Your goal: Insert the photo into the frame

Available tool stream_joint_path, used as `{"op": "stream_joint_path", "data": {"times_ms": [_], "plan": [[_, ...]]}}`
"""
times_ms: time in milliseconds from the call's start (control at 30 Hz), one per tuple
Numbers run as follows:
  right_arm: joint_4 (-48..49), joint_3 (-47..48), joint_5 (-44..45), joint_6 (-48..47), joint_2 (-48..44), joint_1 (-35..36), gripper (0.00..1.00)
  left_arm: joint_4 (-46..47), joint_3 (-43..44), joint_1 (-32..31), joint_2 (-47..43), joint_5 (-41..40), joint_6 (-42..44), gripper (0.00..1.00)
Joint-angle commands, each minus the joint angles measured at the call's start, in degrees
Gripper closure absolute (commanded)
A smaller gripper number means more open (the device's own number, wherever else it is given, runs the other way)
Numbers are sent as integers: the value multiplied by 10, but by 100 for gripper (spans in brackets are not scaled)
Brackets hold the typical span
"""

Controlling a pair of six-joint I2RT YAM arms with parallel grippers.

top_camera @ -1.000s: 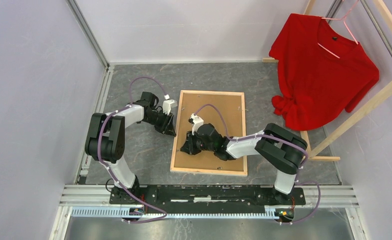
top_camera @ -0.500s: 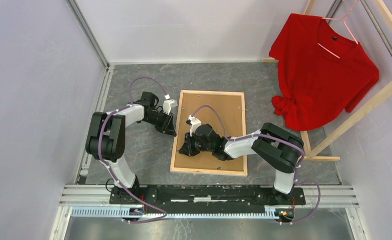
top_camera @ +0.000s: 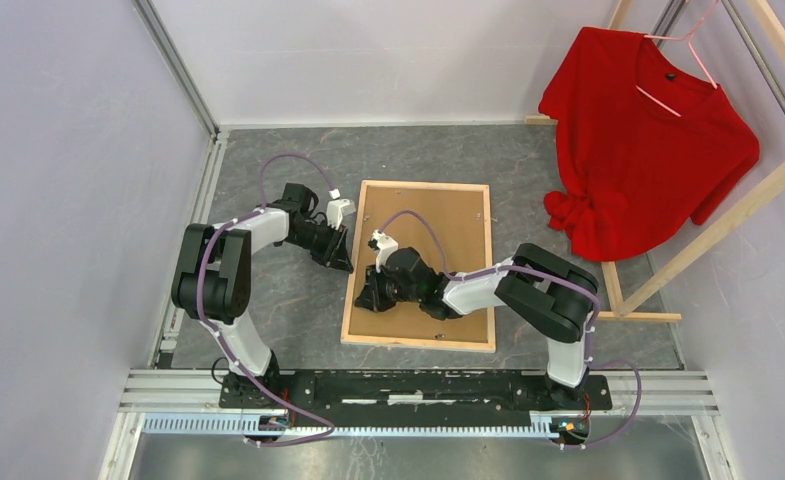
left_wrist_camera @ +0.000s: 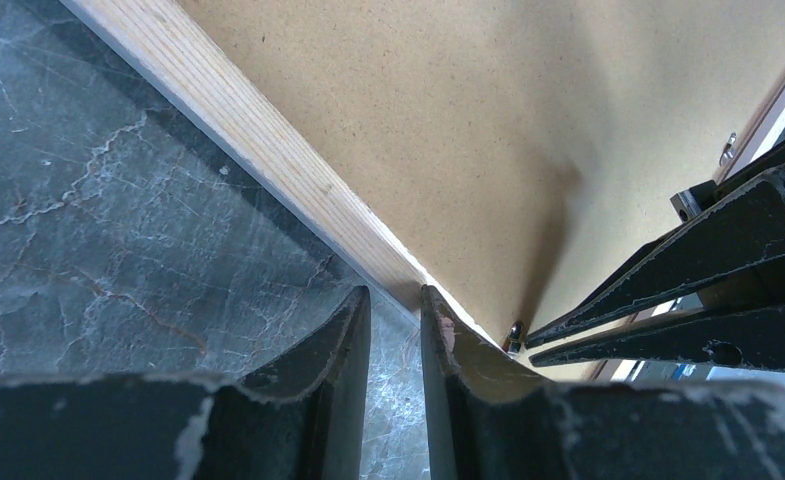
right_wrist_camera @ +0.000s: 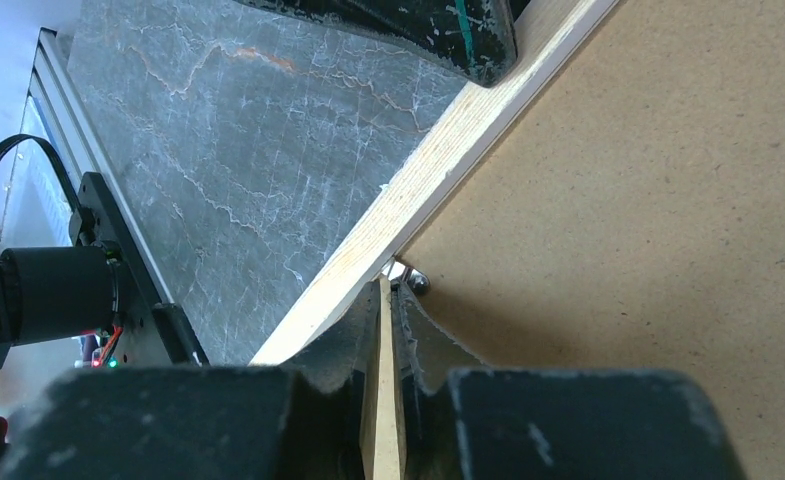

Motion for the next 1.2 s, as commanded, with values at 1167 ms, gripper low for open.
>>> {"op": "stream_joint_path", "data": {"times_ms": [1167], "plan": [[-14, 107, 16, -39, 13, -160, 72, 69, 98, 29, 64, 17, -90, 67]]}}
